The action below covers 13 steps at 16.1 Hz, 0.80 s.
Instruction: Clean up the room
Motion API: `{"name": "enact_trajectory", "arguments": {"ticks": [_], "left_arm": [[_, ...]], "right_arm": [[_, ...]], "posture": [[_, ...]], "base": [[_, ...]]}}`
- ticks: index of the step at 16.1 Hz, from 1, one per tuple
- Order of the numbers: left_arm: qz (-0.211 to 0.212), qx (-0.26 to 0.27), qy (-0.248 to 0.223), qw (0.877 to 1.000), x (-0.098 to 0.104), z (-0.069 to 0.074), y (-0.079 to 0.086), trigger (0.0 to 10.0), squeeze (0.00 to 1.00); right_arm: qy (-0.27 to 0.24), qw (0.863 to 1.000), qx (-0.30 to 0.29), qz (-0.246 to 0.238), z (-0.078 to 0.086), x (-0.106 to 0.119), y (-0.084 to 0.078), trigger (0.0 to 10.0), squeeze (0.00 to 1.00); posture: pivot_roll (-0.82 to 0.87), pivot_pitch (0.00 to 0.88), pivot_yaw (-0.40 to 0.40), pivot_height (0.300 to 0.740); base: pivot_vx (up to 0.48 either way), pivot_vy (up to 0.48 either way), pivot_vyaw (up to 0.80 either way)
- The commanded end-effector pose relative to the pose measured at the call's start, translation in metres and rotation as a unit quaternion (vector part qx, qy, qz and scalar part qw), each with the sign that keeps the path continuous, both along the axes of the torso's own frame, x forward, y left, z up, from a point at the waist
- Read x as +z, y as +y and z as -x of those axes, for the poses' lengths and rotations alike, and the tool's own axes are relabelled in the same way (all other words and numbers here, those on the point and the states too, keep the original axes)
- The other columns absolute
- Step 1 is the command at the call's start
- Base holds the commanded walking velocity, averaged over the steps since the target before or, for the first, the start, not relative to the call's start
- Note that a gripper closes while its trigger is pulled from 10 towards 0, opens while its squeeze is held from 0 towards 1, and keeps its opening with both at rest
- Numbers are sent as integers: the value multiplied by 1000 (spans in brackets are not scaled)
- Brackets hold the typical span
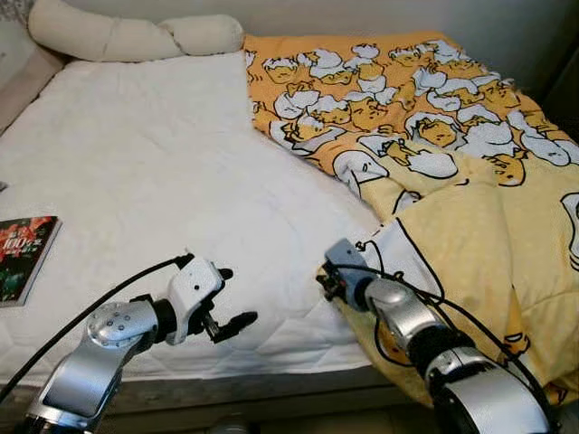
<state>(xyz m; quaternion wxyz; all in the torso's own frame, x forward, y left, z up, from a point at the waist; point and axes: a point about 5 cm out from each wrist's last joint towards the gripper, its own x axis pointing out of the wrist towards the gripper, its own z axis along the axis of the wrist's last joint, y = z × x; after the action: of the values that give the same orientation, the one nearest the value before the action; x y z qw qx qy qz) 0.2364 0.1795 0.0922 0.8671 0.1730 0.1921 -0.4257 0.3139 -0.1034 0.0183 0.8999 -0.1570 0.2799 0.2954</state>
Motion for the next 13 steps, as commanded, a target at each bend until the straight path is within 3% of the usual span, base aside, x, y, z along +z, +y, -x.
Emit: {"name": "enact_trajectory", "arguments": {"ticks": [1,6,10,12,13], "left_arm": [[-6,-1,-4,1000,3,-2,1,10000,0],[-9,7,-3,1000,4,-1,3,10000,0],[-14,17,3,1000,-6,-1,11,10000,0],[-13,21,5,1000,-11,-2,13,10000,0],[-13,21,6,1000,-12,-2,13,10000,0]], "right_arm": [[-4,1000,-11,4,-4,3,0,10000,1000],[-6,999,-24,23,-7,4,1,10000,1000],[3,999,-29,32,-7,3,3,10000,1000],[8,998,-18,67,-5,-1,4,10000,1000],[2,995,-17,101,-3,-4,1,10000,0]], "posture": [[182,0,35,740],[213,0,17,740],[213,0,0,740],[215,0,-1,740],[215,0,1,740]], "base": [[0,0,0],[0,0,0],[0,0,0],[0,0,0],[0,0,0]]}}
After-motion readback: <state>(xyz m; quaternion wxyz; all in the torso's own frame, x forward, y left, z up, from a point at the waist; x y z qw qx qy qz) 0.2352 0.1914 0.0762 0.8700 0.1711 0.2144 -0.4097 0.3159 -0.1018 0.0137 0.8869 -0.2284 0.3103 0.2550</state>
